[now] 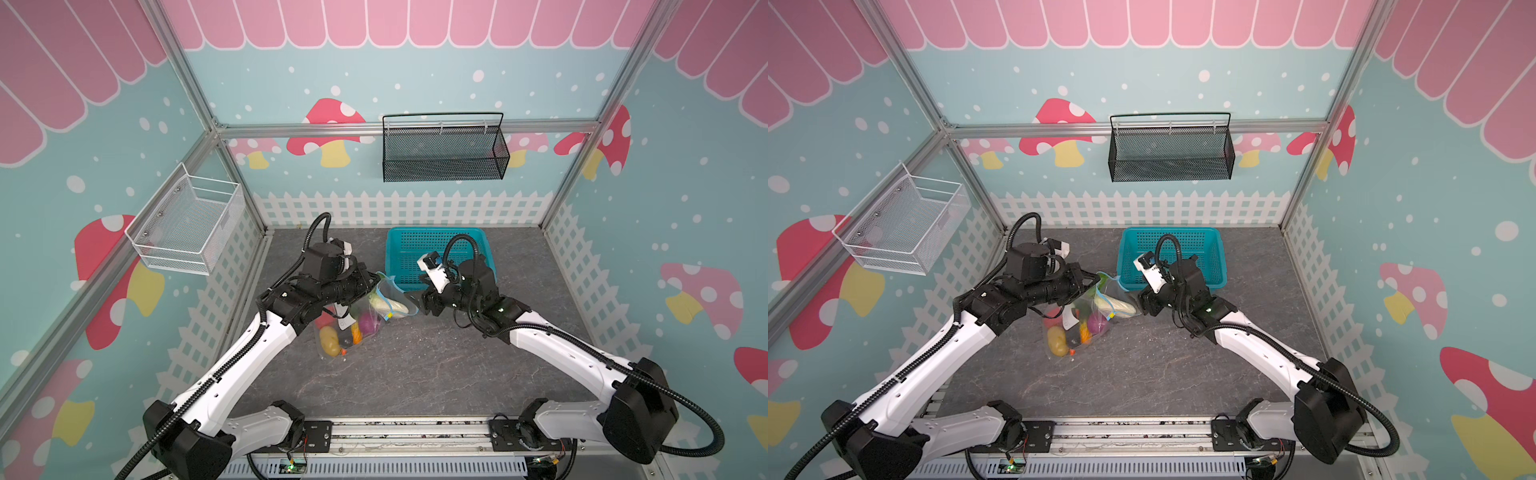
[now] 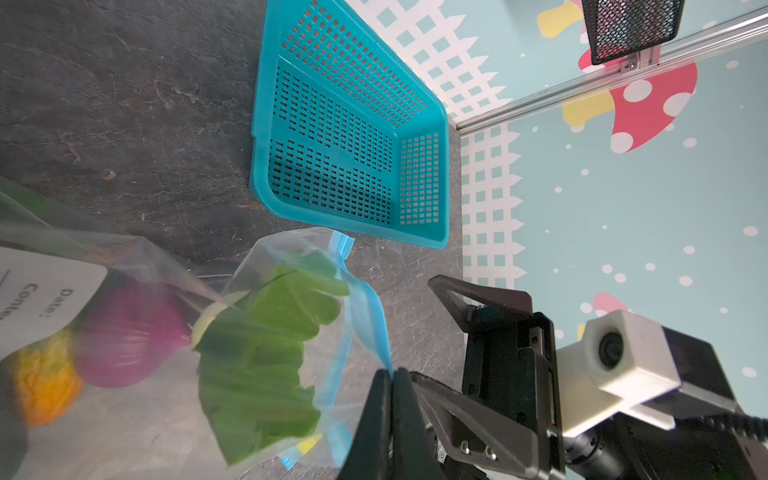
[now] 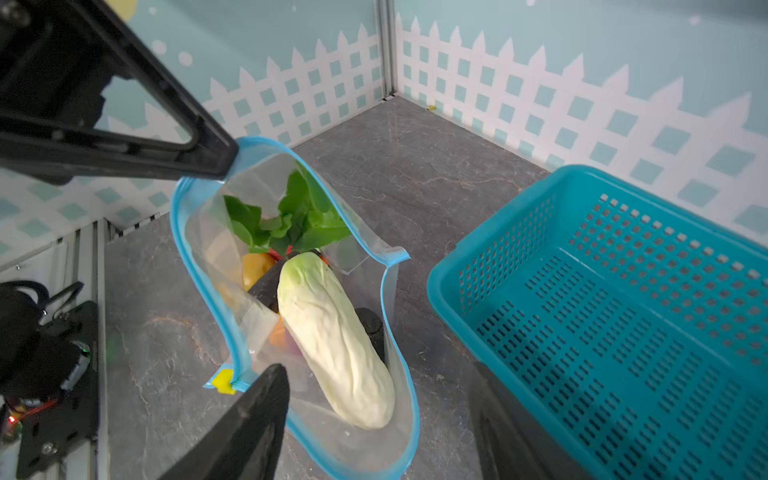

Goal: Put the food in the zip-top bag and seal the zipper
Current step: 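Raise the right gripper out of the bag and draw it back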

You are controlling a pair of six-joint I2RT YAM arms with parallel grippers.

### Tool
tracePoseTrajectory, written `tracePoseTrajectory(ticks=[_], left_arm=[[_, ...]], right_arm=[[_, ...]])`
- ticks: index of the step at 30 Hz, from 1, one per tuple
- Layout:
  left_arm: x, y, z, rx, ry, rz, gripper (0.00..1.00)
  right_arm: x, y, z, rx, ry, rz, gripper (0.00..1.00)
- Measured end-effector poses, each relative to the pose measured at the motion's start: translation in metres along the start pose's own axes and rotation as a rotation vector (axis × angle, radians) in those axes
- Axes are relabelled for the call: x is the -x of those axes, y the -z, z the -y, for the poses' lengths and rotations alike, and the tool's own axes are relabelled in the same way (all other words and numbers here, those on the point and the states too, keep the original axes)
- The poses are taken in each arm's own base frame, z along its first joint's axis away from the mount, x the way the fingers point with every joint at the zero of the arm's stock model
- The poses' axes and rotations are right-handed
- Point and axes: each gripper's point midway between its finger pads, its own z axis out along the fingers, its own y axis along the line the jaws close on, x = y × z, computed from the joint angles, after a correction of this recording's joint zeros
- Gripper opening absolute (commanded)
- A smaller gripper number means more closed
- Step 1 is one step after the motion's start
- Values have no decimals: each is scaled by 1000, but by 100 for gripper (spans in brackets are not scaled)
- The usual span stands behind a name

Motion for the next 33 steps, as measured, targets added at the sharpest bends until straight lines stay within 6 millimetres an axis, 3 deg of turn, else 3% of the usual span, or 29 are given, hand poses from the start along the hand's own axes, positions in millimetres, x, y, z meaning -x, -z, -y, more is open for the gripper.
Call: tracePoseTrajectory(ticks=[4, 10, 15, 21, 26, 30, 33], left_arm=[[0, 0, 1, -3, 0, -3, 0], [-1, 0, 1, -5, 0, -5, 0], [-1, 0, 1, -5, 0, -5, 0], [-1, 0, 1, -6, 2, -5, 0], [-1, 0, 1, -6, 4, -7, 0], [-2, 0, 1, -4, 5, -8, 0], [-1, 0, 1, -5, 4, -8, 0]], right_arm=[[-3, -19, -14, 125, -83, -37, 26], [-31, -45, -23, 231, -183, -118, 16], [-43, -62, -24, 270, -231, -139, 14], [-39, -85, -34, 324, -240, -129, 13], [-52, -98, -35, 331, -254, -157, 14], [-47, -99, -33, 317, -248, -158, 23], [-39, -88, -33, 291, -237, -157, 32]])
